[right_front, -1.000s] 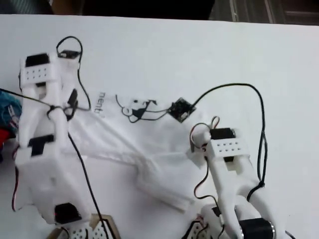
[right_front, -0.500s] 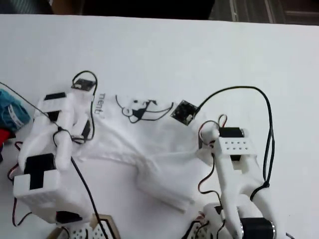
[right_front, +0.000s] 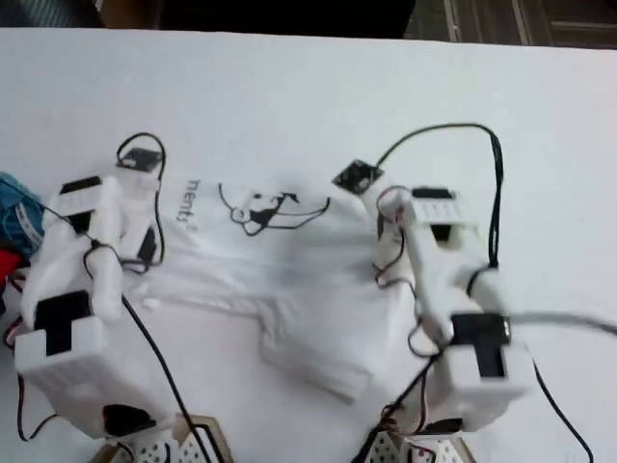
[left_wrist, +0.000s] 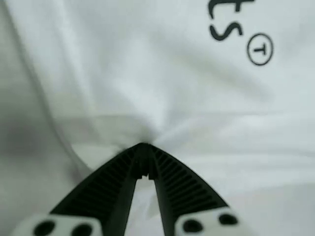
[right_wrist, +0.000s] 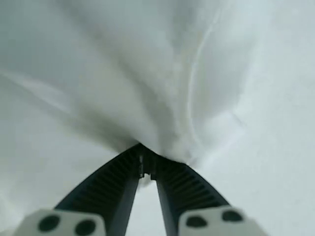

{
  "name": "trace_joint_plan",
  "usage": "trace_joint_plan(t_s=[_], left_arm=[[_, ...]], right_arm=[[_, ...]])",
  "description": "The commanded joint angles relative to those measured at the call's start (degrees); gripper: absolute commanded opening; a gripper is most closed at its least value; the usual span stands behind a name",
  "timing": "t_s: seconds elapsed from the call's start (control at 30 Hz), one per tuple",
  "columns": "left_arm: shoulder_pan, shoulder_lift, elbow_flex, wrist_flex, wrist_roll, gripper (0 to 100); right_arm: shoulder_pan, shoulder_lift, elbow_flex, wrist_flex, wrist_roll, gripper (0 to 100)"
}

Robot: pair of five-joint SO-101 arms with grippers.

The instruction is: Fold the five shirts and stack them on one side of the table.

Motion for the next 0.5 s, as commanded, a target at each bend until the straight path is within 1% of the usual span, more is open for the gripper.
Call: trace_joint_plan(t_s=[0.0, 0.17, 0.23, 0.37, 0.4, 0.47], left_arm=[[-3.25, 5.19, -7.25, 2.73, -0.18, 2], [-3.08, 11.60, -17.36, 6.42, -0.09, 2], [-2.73, 13.63, -20.62, 8.44, -0.09, 2], [-2.46, 15.30, -23.78, 11.52, -0.09, 2], [-2.46, 15.30, -23.78, 11.43, -0.09, 2], [-2.46, 15.56, -23.52, 11.25, -0.09, 2]], right_arm=[[0.84, 4.35, -11.08, 4.44, -0.53, 2.2], [0.57, 6.46, -21.36, 8.40, -0.53, 2.2], [-0.31, 6.73, -24.53, 12.44, -0.53, 2.2], [-1.80, 3.56, -30.24, 21.05, -0.62, 2.2], [-1.89, 2.07, -31.56, 22.02, -0.70, 2.2], [-2.59, -0.48, -33.85, 21.67, -3.16, 2.2]])
